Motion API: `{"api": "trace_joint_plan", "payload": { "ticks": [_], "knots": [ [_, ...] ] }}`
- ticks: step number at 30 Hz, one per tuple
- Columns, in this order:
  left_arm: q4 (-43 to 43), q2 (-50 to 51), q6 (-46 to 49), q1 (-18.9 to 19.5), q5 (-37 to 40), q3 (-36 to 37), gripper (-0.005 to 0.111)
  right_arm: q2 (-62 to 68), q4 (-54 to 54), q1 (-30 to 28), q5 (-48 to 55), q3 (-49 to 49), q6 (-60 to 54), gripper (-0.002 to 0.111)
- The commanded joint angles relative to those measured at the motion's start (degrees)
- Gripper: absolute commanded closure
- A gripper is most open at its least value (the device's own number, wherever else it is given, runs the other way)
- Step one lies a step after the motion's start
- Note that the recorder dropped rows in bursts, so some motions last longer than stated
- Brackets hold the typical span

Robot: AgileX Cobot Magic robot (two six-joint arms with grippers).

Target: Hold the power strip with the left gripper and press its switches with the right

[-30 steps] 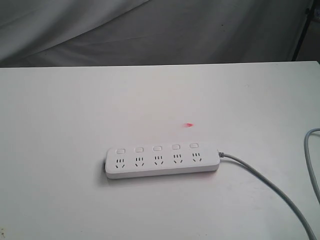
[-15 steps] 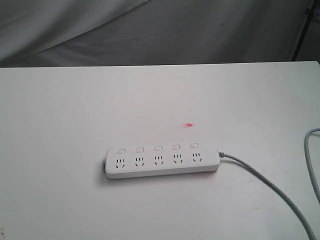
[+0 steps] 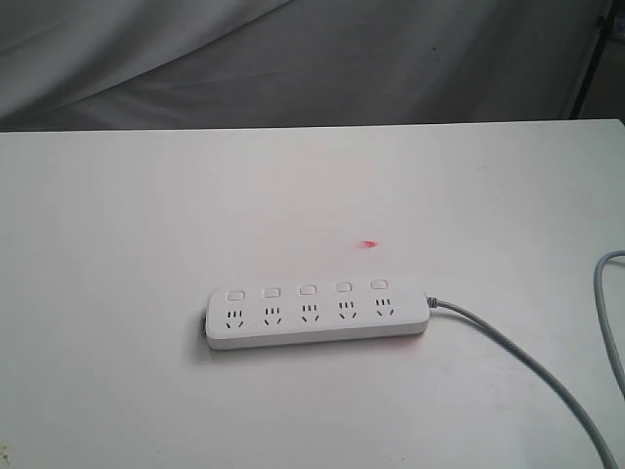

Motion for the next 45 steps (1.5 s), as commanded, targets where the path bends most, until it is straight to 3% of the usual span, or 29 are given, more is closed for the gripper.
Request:
{"api": "trace_joint_plan", "payload": {
  "ticks": [1,5,10,15,45],
  "knots": [
    [3.0,-0.1,-3.9,0.0,-2.9,4.1,0.106,-0.3,0.3,-0.5,-0.1,0.2,0.1,0.104],
    [6.8,-0.1,-9.7,0.0,-2.9,6.9,0.106,-0.3,0.3,-0.5,-0.1,0.2,0.1,0.104],
    [6.8,-0.1,-9.8,0.0,-2.8,9.5,0.106,-0.3,0.3,-0.5,-0.1,0.2,0.1,0.104],
    [5.3,-0.1,-9.8,0.0,1.2,9.5,0.106,-0.3,0.3,-0.5,-0.1,0.2,0.1,0.104],
    [4.6,-0.1,-9.6,0.0,0.6,9.5,0.106,-0.3,0.3,-0.5,-0.1,0.2,0.1,0.104]
  ]
}}
